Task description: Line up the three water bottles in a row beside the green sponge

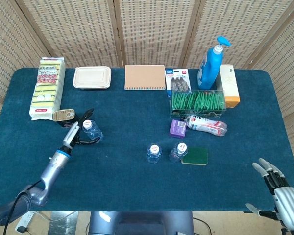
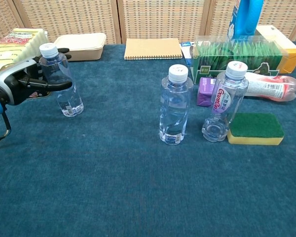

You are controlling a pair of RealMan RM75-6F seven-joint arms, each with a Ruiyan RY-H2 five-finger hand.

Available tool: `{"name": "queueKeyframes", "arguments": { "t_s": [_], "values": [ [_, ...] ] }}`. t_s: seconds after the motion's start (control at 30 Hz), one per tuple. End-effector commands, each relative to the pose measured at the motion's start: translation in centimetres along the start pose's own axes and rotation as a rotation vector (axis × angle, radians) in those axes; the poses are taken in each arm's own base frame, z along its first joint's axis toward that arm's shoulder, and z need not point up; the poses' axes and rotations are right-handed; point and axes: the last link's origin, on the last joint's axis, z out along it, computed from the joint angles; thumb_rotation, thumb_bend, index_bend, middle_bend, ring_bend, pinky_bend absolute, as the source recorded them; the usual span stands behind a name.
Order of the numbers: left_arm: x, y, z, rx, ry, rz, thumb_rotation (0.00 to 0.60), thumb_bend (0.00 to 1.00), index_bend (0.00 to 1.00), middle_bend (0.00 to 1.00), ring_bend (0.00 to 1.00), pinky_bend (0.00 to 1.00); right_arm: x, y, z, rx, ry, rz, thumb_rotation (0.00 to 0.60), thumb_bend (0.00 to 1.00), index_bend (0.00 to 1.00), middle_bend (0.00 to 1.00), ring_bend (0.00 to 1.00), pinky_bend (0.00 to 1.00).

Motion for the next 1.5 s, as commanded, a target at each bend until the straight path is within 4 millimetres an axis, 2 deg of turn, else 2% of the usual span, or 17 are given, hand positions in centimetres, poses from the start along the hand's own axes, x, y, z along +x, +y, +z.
{"name": "queueKeyframes", "arguments": {
  "t_s": [0.03,0.07,0.2,0.33,0.5,0.67,0.87,1.13,1.27,1.5],
  "values": [
    [-0.4,-0.2,0.2,-0.001,-0.004,0.009,0.600,0.32,0.03,0.09,0.05,0.24,0.1,0.0,0.0,0.001,0.002,0.004,0.600,0.00,0.09,0.00,0.00,0.00],
    [-0.5,-0.2,0.1,-0.004,-0.001,0.014,0.600,0.34,0.06,0.13,0.08,0.27,0.1,0.0,0.0,0.001,0.003,0.005,0.600,0.00,0.09,0.00,0.00,0.00],
    [-0.7,-0.6,-0.1,0.000,0.003,0.036,0.600,0.39,0.32,0.33,0.24,0.43,0.2,0.1,-0.1,0.001,0.003,0.010,0.600,0.00,0.09,0.00,0.00,0.00],
    [-0.8,-0.5,-0.4,-0.012,0.009,0.047,0.600,0.40,0.47,0.40,0.29,0.47,0.2,0.1,0.0,0.003,0.000,0.013,0.600,0.00,0.09,0.00,0.00,0.00],
    [-1.1,0.3,-0.9,-0.056,-0.012,0.044,0.600,0.40,0.49,0.41,0.29,0.48,0.2,0.0,-0.1,0.007,-0.002,0.015,0.600,0.00,0.09,0.00,0.00,0.00],
    [-2.9,1.7,-1.9,-0.126,-0.083,0.048,0.600,0.40,0.49,0.41,0.29,0.48,0.2,-0.1,-0.1,0.008,-0.004,0.015,0.600,0.00,0.09,0.00,0.00,0.00],
    [-7.3,2.5,-2.7,-0.170,-0.193,0.050,0.600,0.39,0.49,0.41,0.29,0.48,0.0,-0.2,-0.1,0.011,-0.012,0.013,0.600,0.00,0.09,0.00,0.00,0.00],
    [-13.3,3.1,-1.7,-0.177,-0.287,0.074,0.600,0.39,0.49,0.41,0.29,0.48,0.2,0.0,-0.1,0.007,-0.008,0.017,0.600,0.00,0.09,0.00,0.00,0.00],
    [-14.1,3.3,-1.3,-0.186,-0.283,0.082,0.600,0.39,0.49,0.41,0.29,0.48,0.3,0.1,-0.1,0.005,-0.006,0.022,0.600,0.00,0.09,0.00,0.00,0.00],
    [-14.0,3.4,-0.9,-0.199,-0.254,0.095,0.600,0.39,0.49,0.42,0.29,0.47,0.4,0.3,0.0,0.002,-0.006,0.026,0.600,0.00,0.08,0.00,0.00,0.00]
  ]
}}
